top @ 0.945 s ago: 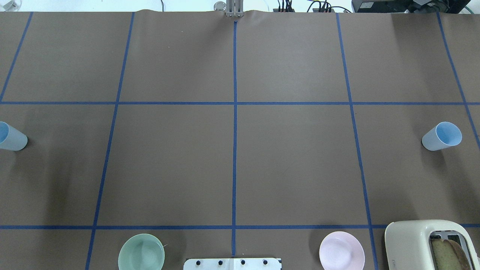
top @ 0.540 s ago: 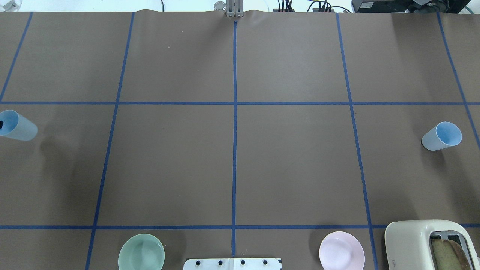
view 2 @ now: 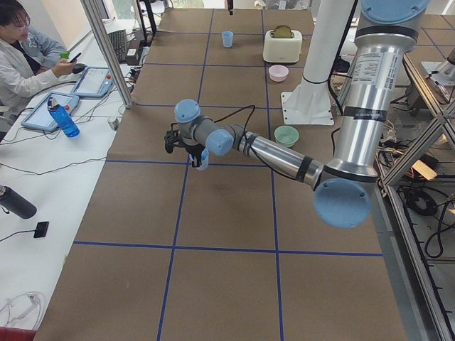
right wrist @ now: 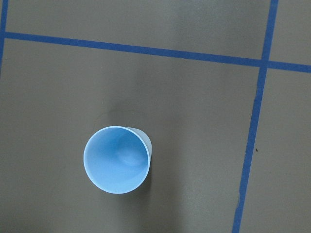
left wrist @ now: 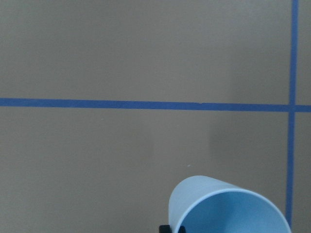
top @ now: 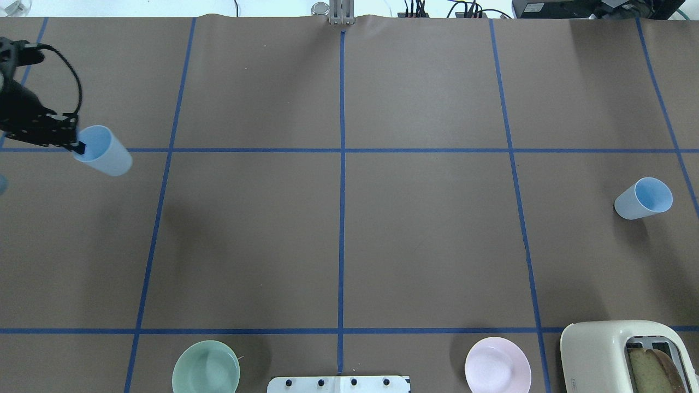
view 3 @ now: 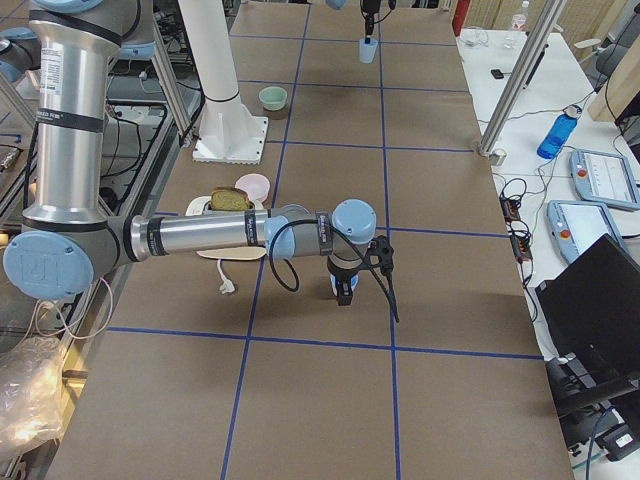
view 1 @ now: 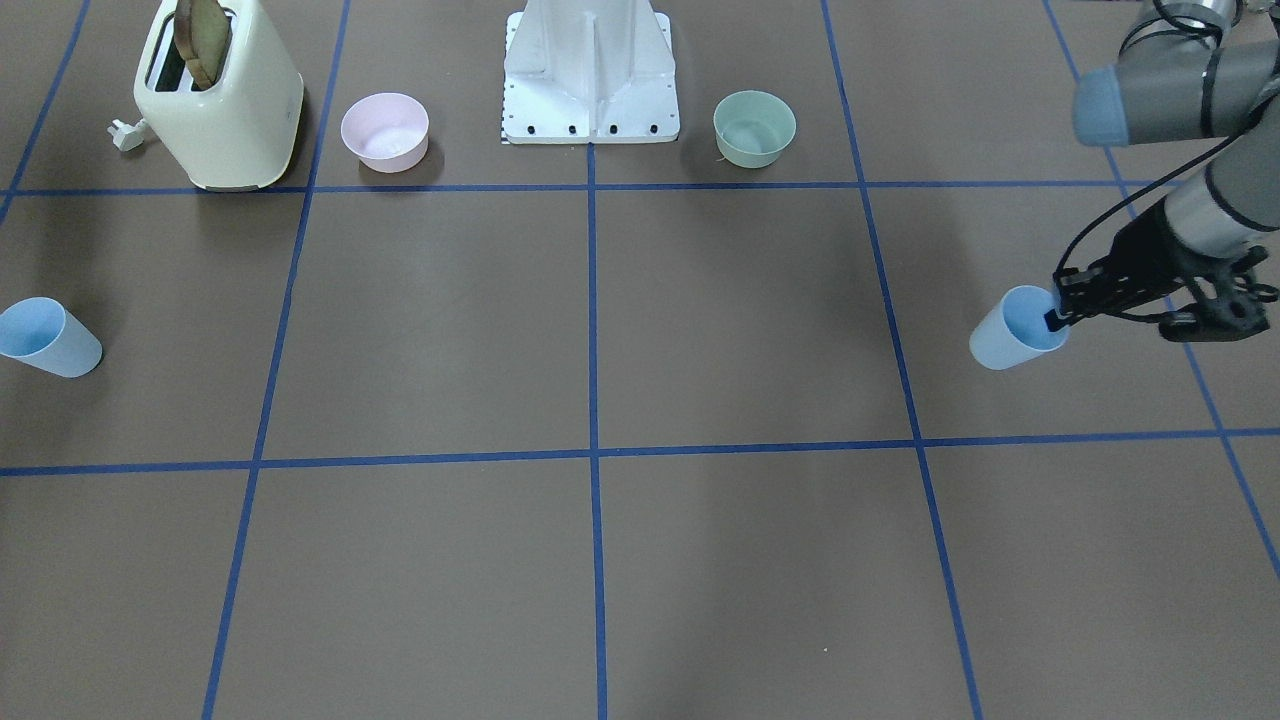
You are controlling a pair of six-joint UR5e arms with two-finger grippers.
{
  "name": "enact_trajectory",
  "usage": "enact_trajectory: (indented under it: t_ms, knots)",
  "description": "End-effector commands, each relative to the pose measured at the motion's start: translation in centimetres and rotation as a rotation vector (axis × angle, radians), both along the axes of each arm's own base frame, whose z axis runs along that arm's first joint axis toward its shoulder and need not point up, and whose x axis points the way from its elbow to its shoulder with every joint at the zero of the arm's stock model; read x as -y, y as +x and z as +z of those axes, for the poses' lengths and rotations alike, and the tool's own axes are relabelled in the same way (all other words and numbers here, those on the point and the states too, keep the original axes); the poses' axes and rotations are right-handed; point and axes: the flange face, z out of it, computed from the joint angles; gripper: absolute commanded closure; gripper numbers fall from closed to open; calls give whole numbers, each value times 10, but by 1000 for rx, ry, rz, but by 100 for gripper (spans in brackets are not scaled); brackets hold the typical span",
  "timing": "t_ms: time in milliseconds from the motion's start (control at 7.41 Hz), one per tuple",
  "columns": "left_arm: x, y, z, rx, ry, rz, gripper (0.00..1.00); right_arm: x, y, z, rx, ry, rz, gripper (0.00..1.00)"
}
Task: Stack blue cups with both arms
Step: 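Grasp the light-blue cup near the left arm with the left gripper, then carry the light-blue cup toward the table center with the left gripper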
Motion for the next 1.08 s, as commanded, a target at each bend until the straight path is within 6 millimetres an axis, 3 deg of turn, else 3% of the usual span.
enact_trajectory:
  t_ms: [0, 270, 405, 540, 810, 945]
  knots:
    - [-21, 107, -73, -6, -50, -23, 100, 0, -16, 0, -1, 7, -35, 14]
    - [-31, 135, -100, -31, -77, -24, 100, 7, -33, 4, -32, 33, -72, 16]
    - [-31, 137, -107, -39, -80, -27, 100, 24, -41, 6, -48, 56, -78, 16]
    - [-39, 151, -111, -40, -105, -27, 100, 39, -45, 4, -49, 61, -80, 16]
    - [-52, 173, -110, 7, -66, -52, 100, 43, -48, 15, -46, 77, -82, 16]
    - [-53, 180, -156, 10, -88, -58, 100, 45, -50, 12, -44, 83, -85, 16]
